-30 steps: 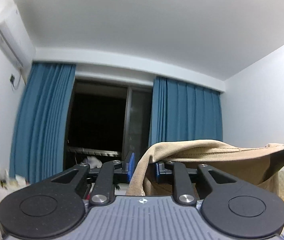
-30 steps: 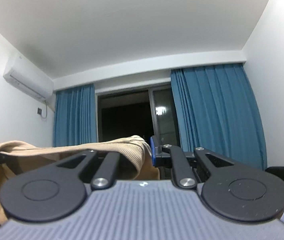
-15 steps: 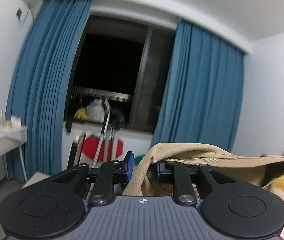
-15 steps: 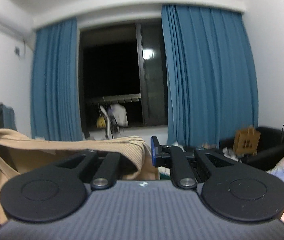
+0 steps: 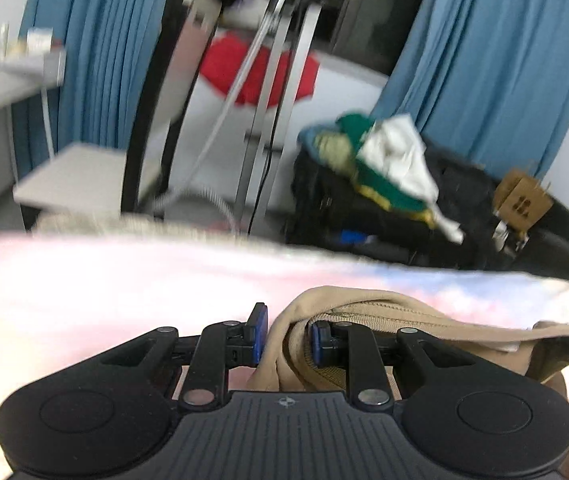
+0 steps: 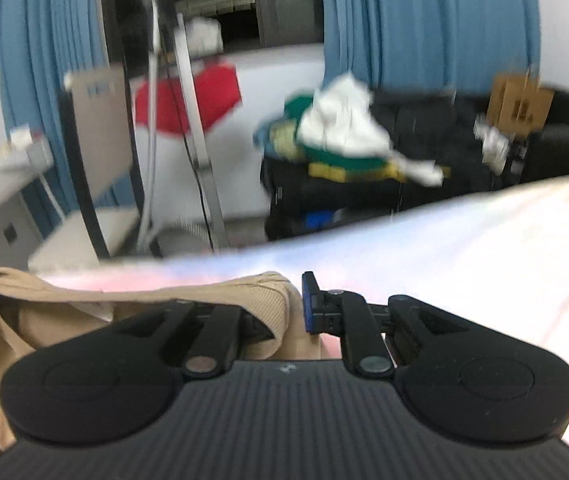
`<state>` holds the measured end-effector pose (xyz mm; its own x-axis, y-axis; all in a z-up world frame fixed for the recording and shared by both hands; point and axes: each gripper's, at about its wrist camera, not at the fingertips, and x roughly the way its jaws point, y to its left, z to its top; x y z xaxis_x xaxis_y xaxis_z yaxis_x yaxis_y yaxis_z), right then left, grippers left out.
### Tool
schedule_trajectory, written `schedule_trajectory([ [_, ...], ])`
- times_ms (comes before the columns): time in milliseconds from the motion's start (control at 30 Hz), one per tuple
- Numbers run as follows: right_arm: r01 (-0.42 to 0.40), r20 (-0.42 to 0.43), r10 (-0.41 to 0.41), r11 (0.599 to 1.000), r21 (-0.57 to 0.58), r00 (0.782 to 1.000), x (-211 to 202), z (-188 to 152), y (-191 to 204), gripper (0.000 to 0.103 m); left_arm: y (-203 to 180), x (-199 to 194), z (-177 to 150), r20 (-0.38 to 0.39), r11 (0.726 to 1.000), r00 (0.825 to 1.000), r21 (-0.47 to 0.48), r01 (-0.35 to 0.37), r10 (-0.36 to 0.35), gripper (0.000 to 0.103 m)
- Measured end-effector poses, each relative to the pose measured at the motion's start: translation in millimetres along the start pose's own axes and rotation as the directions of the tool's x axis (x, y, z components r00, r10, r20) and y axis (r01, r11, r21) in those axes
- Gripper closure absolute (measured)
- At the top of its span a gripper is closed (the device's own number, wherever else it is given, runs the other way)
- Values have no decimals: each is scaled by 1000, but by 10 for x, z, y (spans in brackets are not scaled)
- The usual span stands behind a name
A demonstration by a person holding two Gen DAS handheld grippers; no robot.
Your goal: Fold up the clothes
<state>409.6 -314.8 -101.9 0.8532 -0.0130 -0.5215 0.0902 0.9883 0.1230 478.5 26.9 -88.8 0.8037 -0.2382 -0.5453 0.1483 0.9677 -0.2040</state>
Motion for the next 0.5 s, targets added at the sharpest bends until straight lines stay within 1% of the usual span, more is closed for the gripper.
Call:
schedule_trajectory([
  [100,-20,-64,22,1000,24,998,227,-150,-101,90,39,234,-88,-39,1000,999,9,-6,7,80],
  [133,-30,-78,33,999,38,996,250,-173,-133,90,53,312,-118,-52,1000,999,13,-8,9,77],
  [200,-54,-93,60,997,61,994,230,-161,-178,88,79,469,-177,-79,1000,997,19,-12,13,75],
  [233,-68,-101,75,995,70,992,203,-132,-190,86,92,547,-206,-92,1000,996,23,-14,16,68],
  [267,-81,-111,90,994,79,990,178,-105,-200,81,105,625,-235,-105,1000,994,26,-16,18,63],
  [300,-93,-123,104,991,91,987,182,-79,-215,71,116,696,-262,-117,999,993,29,-17,20,49],
  [333,-105,-139,119,989,108,983,184,-67,-235,63,79,638,-232,-125,999,992,35,-15,19,36],
  [367,-115,-153,134,985,124,979,163,-62,-249,45,46,590,-183,-132,999,991,37,-11,16,30],
  [400,-126,-164,148,982,140,975,134,-57,-260,31,35,545,-179,-140,999,990,43,-10,16,22],
  [467,-150,-185,180,975,164,966,68,-41,-273,23,-111,111,-97,-154,998,988,68,-2,12,20],
  [500,-165,-202,197,972,166,959,23,-35,-268,23,-151,-33,-88,-161,997,987,80,12,1,19],
])
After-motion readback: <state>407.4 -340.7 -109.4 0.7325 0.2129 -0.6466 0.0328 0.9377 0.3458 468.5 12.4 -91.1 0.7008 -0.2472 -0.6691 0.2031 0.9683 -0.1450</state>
